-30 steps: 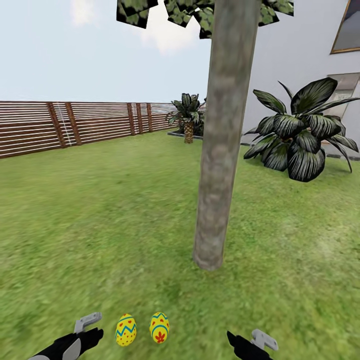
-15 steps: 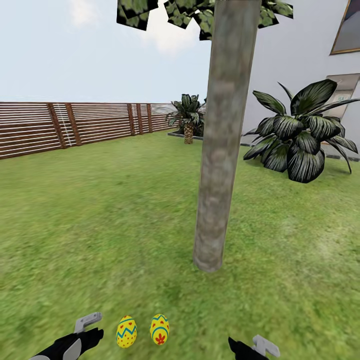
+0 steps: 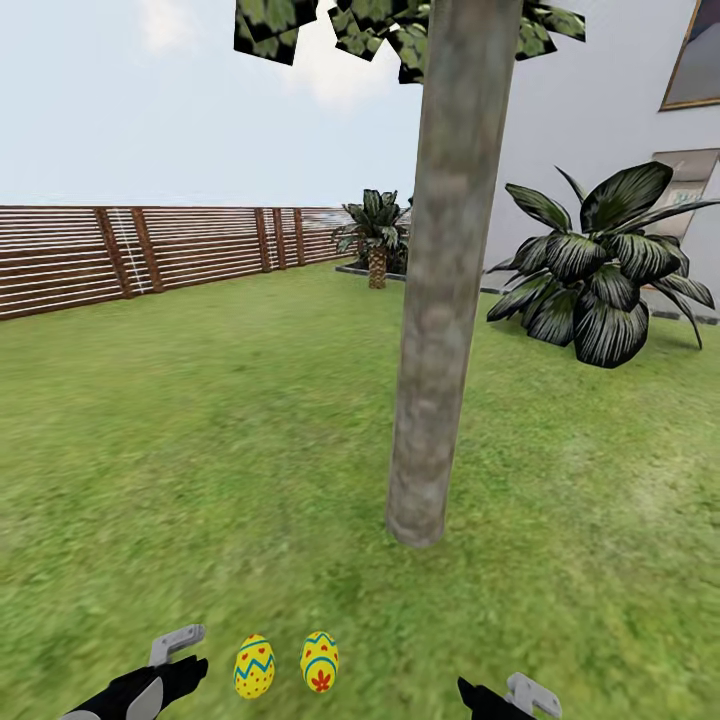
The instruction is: Take the three Easter eggs out of the wicker basket on the lawn in the garden, then place them on the lawn next to a single tree (choose any tree) so that all three eggs are next to the same tree and none are left in the basket.
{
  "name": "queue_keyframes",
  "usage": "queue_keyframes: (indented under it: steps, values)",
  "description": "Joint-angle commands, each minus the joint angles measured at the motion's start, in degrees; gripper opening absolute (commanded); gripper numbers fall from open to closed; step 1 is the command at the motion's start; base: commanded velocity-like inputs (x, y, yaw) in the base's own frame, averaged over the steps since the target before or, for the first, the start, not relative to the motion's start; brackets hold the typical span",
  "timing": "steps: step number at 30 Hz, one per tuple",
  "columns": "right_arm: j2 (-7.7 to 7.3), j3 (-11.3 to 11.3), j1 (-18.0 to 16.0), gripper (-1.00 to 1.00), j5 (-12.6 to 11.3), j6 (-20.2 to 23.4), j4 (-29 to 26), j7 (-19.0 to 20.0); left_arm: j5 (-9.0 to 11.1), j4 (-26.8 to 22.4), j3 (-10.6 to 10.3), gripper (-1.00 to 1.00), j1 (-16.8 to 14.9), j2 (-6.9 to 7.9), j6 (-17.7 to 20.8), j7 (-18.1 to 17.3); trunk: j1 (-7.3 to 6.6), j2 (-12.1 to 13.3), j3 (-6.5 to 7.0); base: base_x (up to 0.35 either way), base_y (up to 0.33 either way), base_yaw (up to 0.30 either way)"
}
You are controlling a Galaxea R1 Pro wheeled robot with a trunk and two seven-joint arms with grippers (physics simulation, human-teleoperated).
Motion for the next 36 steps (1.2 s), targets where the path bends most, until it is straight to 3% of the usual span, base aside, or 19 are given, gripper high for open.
queue_keyframes:
  steps: [1,36]
  values:
    - [-0.06,0.18,-0.02,1.00,-0.42,0.16,-0.09,-0.22,0.18,-0.14,0.36,1.00,0.00,-0.01,0.38,0.09,-0.23,0.38,0.13,0.000,0.000,0.000]
    - [0.37,0.20,-0.06,1.00,-0.45,-0.22,0.53,-0.31,-0.30,-0.14,0.36,1.00,0.00,-0.44,0.41,0.09,-7.91,14.42,6.41,0.000,0.000,0.000]
